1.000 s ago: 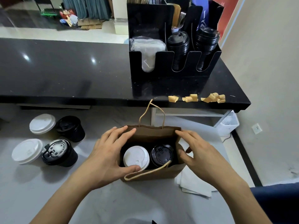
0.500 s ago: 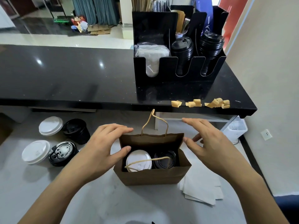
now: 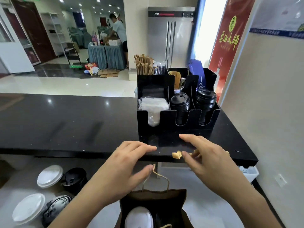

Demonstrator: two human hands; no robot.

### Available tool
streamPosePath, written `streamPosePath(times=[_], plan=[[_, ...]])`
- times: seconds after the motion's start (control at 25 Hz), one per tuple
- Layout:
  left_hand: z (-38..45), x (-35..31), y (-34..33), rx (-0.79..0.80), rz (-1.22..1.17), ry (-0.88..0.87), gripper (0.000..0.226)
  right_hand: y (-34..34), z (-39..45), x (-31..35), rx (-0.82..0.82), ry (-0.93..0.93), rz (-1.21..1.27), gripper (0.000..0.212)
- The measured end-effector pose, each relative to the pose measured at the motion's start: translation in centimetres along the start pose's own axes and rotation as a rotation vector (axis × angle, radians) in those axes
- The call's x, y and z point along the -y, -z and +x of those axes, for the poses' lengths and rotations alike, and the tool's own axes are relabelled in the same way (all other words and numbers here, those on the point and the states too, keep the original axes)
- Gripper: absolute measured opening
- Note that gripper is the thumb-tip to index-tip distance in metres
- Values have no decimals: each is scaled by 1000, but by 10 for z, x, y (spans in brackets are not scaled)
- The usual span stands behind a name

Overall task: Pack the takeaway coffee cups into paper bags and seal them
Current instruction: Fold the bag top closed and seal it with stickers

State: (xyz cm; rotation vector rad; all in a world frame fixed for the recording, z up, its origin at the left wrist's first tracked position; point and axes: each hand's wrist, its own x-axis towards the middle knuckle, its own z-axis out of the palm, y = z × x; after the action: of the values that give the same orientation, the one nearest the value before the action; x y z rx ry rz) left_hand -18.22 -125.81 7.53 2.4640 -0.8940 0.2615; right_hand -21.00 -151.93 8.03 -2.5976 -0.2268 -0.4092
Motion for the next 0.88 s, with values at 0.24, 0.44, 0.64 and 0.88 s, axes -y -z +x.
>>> streamPosePath(times=[0.24,0.44,0.64,0.88], plan=[[65,-3,25,-120,17,-25,38,28,64,11,-156,33,35,33],[120,2,38,-204,19,-8,29,41,123,14,-228,39,56,23],[168,24,33,-286,4,37,21,44,185,1,-230,11,40,21],[213,52,22,-331,-25,52,16,27,262,-16,-240,-47,-28,17]])
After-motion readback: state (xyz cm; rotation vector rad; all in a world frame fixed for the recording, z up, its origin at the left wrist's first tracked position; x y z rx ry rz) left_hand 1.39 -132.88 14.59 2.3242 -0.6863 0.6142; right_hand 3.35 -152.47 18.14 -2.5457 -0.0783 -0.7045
